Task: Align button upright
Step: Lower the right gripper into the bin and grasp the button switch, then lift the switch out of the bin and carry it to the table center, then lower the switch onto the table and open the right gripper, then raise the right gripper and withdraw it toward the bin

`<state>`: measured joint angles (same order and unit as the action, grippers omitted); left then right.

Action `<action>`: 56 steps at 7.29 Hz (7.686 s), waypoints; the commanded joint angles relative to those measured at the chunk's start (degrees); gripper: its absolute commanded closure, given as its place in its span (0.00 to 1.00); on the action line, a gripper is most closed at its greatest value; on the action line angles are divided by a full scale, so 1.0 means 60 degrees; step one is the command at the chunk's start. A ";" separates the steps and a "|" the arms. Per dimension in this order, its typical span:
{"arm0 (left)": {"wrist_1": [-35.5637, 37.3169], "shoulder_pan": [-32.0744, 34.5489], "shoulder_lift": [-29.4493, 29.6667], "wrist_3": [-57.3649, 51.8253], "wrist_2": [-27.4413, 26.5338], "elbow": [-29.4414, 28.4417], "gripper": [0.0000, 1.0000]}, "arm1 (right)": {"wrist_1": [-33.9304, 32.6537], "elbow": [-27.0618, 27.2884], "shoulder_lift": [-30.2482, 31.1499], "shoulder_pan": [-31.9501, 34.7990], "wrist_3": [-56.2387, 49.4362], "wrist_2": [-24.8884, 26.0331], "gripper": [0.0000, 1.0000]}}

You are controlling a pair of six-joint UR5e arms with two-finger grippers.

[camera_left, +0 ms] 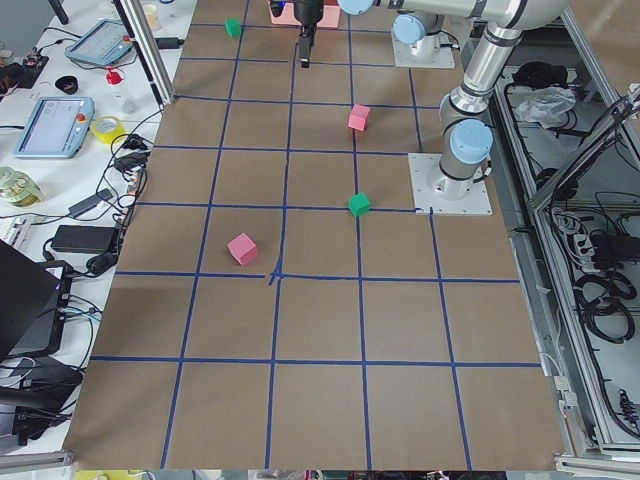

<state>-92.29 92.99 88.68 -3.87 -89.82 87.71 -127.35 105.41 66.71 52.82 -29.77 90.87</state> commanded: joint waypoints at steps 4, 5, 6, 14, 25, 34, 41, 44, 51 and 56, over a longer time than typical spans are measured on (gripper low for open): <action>-0.0014 0.0000 -0.0014 0.0000 -0.0014 0.0000 0.00 | 0.0014 0.0039 0.0001 0.0000 -0.0020 -0.0014 0.07; -0.0014 0.0000 -0.0015 0.0000 0.0000 0.0000 0.00 | 0.0014 0.0053 0.0001 0.0014 -0.0034 0.0001 0.07; 0.0000 0.0000 -0.0015 0.0000 0.0000 0.0000 0.00 | 0.0014 0.0213 0.0001 0.0000 -0.0049 0.0001 0.07; -0.0029 0.0000 -0.0044 0.0000 -0.0029 0.0000 0.00 | 0.0028 0.0200 0.0044 0.0000 -0.0503 0.0191 1.00; -0.0014 -0.0015 -0.0044 0.0000 -0.0015 0.0000 0.00 | 0.2430 -0.1558 0.1625 0.1399 0.0839 0.0016 1.00; -0.0014 -0.0015 -0.0029 0.0000 -0.0015 0.0000 0.00 | 0.0878 -0.2173 -0.0203 0.8830 0.8259 -0.0291 1.00; -0.0015 -0.0029 -0.0029 -0.0015 -0.0015 0.0000 0.00 | -0.0220 -0.2115 -0.1420 0.9814 0.8725 -0.0673 1.00; 0.0000 -0.0029 -0.0029 -0.0015 0.0000 -0.0014 0.00 | -0.0250 -0.1983 -0.1450 0.9814 0.8740 -0.0819 0.91; 0.0423 -0.0029 0.0147 -0.0747 0.0044 -0.0015 0.00 | -0.0118 -0.1821 -0.0955 0.9917 0.8392 -0.0834 0.05; 0.0439 0.0000 0.0016 -0.0617 -0.0014 -0.0190 0.00 | 0.4394 -0.2538 0.1897 0.8255 0.6199 -0.0058 0.00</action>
<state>-89.74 92.91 89.22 -8.11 -89.83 86.78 -111.53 91.70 72.17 107.22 11.96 90.28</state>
